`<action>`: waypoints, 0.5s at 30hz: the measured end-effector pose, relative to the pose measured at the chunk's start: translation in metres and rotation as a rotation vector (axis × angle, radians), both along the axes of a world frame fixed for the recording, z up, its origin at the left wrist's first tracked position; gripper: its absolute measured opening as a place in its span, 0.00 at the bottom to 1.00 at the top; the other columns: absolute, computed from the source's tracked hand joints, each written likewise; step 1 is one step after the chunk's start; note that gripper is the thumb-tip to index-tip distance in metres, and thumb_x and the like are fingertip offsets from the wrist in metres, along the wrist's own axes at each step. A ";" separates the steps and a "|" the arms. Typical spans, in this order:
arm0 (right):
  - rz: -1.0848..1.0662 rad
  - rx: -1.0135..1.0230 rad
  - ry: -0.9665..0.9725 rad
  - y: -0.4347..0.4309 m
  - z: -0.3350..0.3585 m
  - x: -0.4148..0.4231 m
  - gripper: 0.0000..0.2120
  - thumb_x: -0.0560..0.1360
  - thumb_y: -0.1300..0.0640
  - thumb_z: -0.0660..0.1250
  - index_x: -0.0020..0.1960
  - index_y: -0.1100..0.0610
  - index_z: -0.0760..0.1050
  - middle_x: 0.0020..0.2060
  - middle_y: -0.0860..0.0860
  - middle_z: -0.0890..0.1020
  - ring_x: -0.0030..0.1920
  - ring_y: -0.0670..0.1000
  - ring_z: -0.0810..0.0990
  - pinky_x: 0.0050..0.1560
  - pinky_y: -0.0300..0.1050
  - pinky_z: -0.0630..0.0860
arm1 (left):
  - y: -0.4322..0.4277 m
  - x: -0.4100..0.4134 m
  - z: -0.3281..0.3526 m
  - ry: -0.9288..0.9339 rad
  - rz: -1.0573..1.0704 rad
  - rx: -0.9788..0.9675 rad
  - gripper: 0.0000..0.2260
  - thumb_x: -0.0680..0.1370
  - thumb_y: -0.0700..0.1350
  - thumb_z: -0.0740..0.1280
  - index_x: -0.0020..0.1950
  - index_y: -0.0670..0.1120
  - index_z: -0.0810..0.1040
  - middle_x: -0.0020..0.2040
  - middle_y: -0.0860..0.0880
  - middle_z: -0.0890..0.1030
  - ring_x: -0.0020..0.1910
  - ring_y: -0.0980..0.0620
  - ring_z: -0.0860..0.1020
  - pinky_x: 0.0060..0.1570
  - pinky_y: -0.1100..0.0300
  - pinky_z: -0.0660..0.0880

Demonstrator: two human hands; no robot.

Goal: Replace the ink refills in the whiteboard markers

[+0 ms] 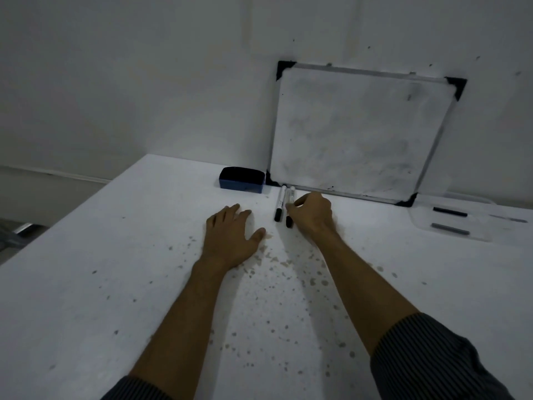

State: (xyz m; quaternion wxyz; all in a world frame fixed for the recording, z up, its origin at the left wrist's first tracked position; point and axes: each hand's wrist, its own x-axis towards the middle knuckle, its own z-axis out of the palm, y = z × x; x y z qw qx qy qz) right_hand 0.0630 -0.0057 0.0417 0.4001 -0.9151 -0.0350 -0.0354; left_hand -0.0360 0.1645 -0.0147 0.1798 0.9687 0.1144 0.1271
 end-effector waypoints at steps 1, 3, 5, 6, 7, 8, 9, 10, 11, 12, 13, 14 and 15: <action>-0.015 0.011 0.007 0.001 -0.003 0.005 0.13 0.74 0.49 0.73 0.45 0.59 0.87 0.41 0.56 0.87 0.45 0.55 0.85 0.41 0.43 0.79 | 0.002 0.001 -0.002 0.001 -0.006 -0.008 0.32 0.80 0.68 0.59 0.81 0.53 0.65 0.84 0.47 0.60 0.83 0.45 0.55 0.80 0.47 0.50; -0.027 0.029 0.027 0.001 -0.007 0.010 0.12 0.74 0.48 0.72 0.43 0.57 0.87 0.38 0.55 0.87 0.43 0.54 0.85 0.42 0.43 0.79 | 0.002 0.001 -0.003 0.002 -0.007 -0.018 0.33 0.79 0.69 0.57 0.80 0.53 0.65 0.84 0.47 0.60 0.83 0.45 0.56 0.80 0.47 0.50; -0.031 0.032 0.033 0.001 -0.008 0.012 0.12 0.74 0.50 0.72 0.39 0.57 0.87 0.34 0.54 0.86 0.40 0.53 0.85 0.41 0.44 0.81 | 0.002 0.002 -0.002 0.000 0.004 -0.022 0.35 0.77 0.70 0.55 0.80 0.54 0.66 0.83 0.48 0.61 0.82 0.46 0.56 0.79 0.47 0.50; -0.031 0.032 0.031 0.000 -0.007 0.012 0.12 0.74 0.51 0.72 0.38 0.57 0.86 0.32 0.54 0.86 0.38 0.53 0.85 0.40 0.44 0.81 | 0.001 0.002 -0.001 -0.002 0.006 -0.018 0.36 0.76 0.70 0.54 0.80 0.54 0.66 0.83 0.48 0.61 0.82 0.46 0.57 0.79 0.47 0.50; -0.027 0.028 0.026 0.001 -0.008 0.013 0.11 0.74 0.51 0.72 0.37 0.57 0.86 0.31 0.53 0.85 0.37 0.52 0.85 0.38 0.43 0.80 | 0.000 0.002 -0.002 -0.003 0.006 -0.009 0.36 0.76 0.70 0.54 0.80 0.54 0.67 0.83 0.47 0.62 0.82 0.46 0.57 0.79 0.47 0.50; -0.027 0.026 0.033 0.001 -0.006 0.012 0.11 0.74 0.51 0.72 0.38 0.56 0.86 0.31 0.52 0.85 0.36 0.52 0.85 0.36 0.42 0.79 | 0.000 0.001 -0.001 -0.001 0.008 -0.002 0.36 0.76 0.69 0.54 0.79 0.53 0.67 0.83 0.47 0.62 0.82 0.46 0.57 0.79 0.47 0.51; -0.026 0.031 0.038 0.002 -0.006 0.013 0.09 0.74 0.51 0.72 0.38 0.55 0.86 0.31 0.52 0.85 0.36 0.51 0.84 0.35 0.40 0.77 | 0.000 0.002 -0.002 -0.002 0.003 -0.006 0.36 0.76 0.69 0.54 0.79 0.53 0.67 0.83 0.47 0.62 0.82 0.45 0.57 0.79 0.47 0.51; -0.021 0.038 0.053 0.002 -0.006 0.013 0.09 0.73 0.52 0.72 0.39 0.55 0.86 0.31 0.51 0.85 0.36 0.51 0.85 0.35 0.40 0.77 | 0.000 0.001 0.000 0.004 0.006 -0.009 0.35 0.76 0.69 0.54 0.79 0.53 0.67 0.83 0.47 0.62 0.82 0.45 0.58 0.79 0.47 0.51; -0.023 0.066 0.062 0.002 -0.006 0.014 0.08 0.73 0.52 0.73 0.38 0.54 0.86 0.31 0.51 0.85 0.35 0.51 0.85 0.35 0.41 0.79 | 0.000 0.001 0.000 0.001 0.007 -0.008 0.35 0.76 0.69 0.54 0.79 0.53 0.67 0.83 0.47 0.62 0.82 0.45 0.58 0.79 0.47 0.51; -0.020 0.093 0.074 0.000 -0.005 0.013 0.08 0.72 0.52 0.73 0.38 0.55 0.86 0.30 0.51 0.85 0.34 0.51 0.86 0.37 0.44 0.82 | -0.001 0.001 0.000 0.003 0.010 -0.004 0.35 0.76 0.69 0.55 0.79 0.53 0.67 0.83 0.47 0.62 0.82 0.45 0.58 0.79 0.46 0.51; -0.011 0.130 0.072 -0.002 -0.007 0.013 0.09 0.72 0.52 0.73 0.37 0.55 0.86 0.30 0.51 0.86 0.34 0.52 0.86 0.39 0.47 0.84 | 0.001 0.001 -0.001 -0.002 0.006 -0.004 0.35 0.76 0.69 0.55 0.79 0.53 0.67 0.82 0.47 0.63 0.82 0.45 0.58 0.79 0.46 0.52; -0.009 0.166 0.084 -0.006 -0.007 0.013 0.09 0.73 0.51 0.73 0.37 0.55 0.86 0.31 0.51 0.86 0.33 0.52 0.86 0.42 0.49 0.85 | -0.001 0.001 0.001 -0.010 0.017 -0.017 0.35 0.77 0.68 0.57 0.80 0.53 0.66 0.82 0.47 0.63 0.81 0.45 0.59 0.79 0.46 0.52; 0.004 0.223 0.100 -0.009 -0.006 0.010 0.09 0.74 0.51 0.72 0.38 0.54 0.85 0.32 0.52 0.87 0.33 0.52 0.86 0.43 0.49 0.86 | -0.002 0.000 0.002 -0.030 0.012 -0.033 0.34 0.78 0.68 0.59 0.80 0.53 0.65 0.82 0.47 0.64 0.81 0.45 0.60 0.78 0.46 0.53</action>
